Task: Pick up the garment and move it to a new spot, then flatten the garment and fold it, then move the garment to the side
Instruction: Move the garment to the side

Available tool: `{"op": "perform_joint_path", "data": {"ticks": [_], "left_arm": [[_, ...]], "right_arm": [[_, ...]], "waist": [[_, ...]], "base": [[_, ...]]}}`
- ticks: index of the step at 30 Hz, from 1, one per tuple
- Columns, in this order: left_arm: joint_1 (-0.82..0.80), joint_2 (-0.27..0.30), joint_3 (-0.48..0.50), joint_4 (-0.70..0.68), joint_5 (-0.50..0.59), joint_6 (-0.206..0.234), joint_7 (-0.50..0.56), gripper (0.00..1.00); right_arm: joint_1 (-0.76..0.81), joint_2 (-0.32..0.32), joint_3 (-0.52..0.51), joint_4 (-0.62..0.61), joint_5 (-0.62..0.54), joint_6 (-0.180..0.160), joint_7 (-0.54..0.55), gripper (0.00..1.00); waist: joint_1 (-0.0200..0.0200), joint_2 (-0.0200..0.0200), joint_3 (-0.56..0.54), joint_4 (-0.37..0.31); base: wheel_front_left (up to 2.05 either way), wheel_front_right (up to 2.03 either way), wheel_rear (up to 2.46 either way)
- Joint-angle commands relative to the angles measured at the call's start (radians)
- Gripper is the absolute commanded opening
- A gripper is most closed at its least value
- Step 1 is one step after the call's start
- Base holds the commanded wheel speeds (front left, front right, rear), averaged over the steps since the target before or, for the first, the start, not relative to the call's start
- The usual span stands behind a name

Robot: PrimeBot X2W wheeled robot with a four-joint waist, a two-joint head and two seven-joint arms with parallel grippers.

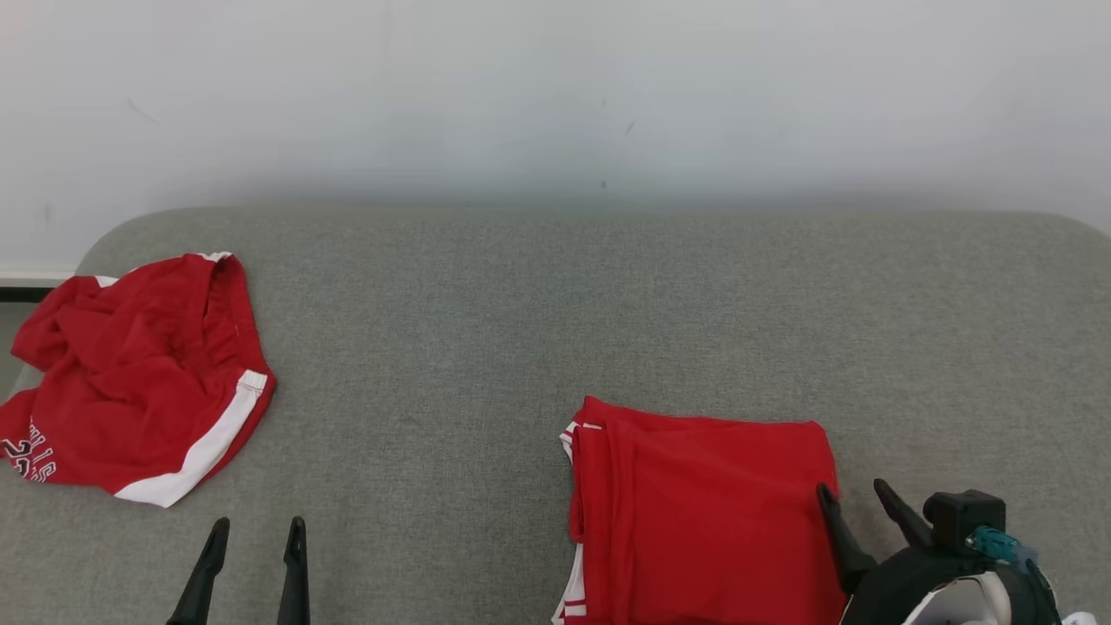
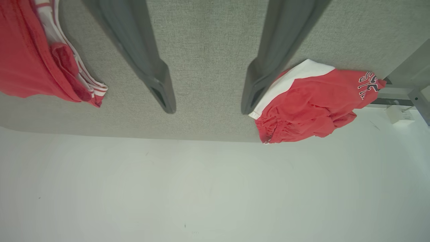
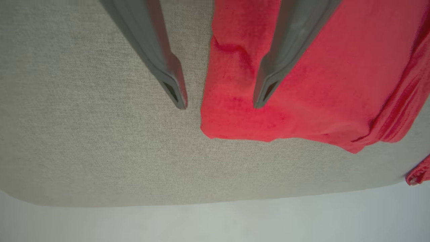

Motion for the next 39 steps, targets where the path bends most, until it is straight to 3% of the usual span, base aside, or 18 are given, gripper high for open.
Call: {"op": "perform_joint_path", "data": {"ticks": [1,14,15,16,26,33,39], "left_arm": [[-0.015,-0.002,0.001,0.001,-0.004,0.003,-0.001,1.00],[-0.054,-0.006,-0.002,0.002,-0.001,0.003,-0.001,1.00],[-0.053,-0.006,-0.001,0.002,-0.001,0.004,-0.001,1.00],[-0.053,-0.007,0.001,0.001,-0.001,0.005,-0.001,1.00],[-0.104,-0.013,-0.013,-0.020,0.000,0.007,-0.001,1.00],[-0.225,-0.019,-0.062,-0.045,-0.005,-0.001,0.000,1.00],[-0.303,-0.019,-0.067,-0.084,0.001,-0.007,0.000,1.00]], "right_arm": [[-0.025,0.008,0.008,0.049,0.015,-0.003,-0.007,1.00],[-0.132,0.064,0.078,0.349,0.065,-0.003,-0.057,1.00],[-0.134,0.073,0.088,0.360,0.075,-0.003,-0.059,0.83],[-0.136,0.079,0.097,0.371,0.085,-0.002,-0.057,0.00],[-0.342,0.017,0.160,0.376,0.142,-0.003,-0.087,0.00],[-0.555,-0.092,0.188,0.388,0.148,-0.003,-0.063,0.00],[-0.679,-0.186,0.205,0.383,0.149,-0.003,-0.067,0.00]], "waist": [[0.0000,-0.0002,0.011,0.009],[0.0000,-0.0002,0.056,0.015],[0.0000,-0.0002,0.059,0.015],[0.0000,-0.0002,0.062,0.014],[0.0000,-0.0002,0.162,0.000],[0.0000,-0.0002,0.339,0.015],[0.0000,-0.0002,0.468,-0.015]], "base": [[0.00,0.00,0.00],[0.00,0.00,0.00],[0.00,0.00,0.00],[0.00,0.00,0.00],[0.00,0.00,0.00],[0.00,0.00,0.00],[0.00,0.00,0.00]]}}
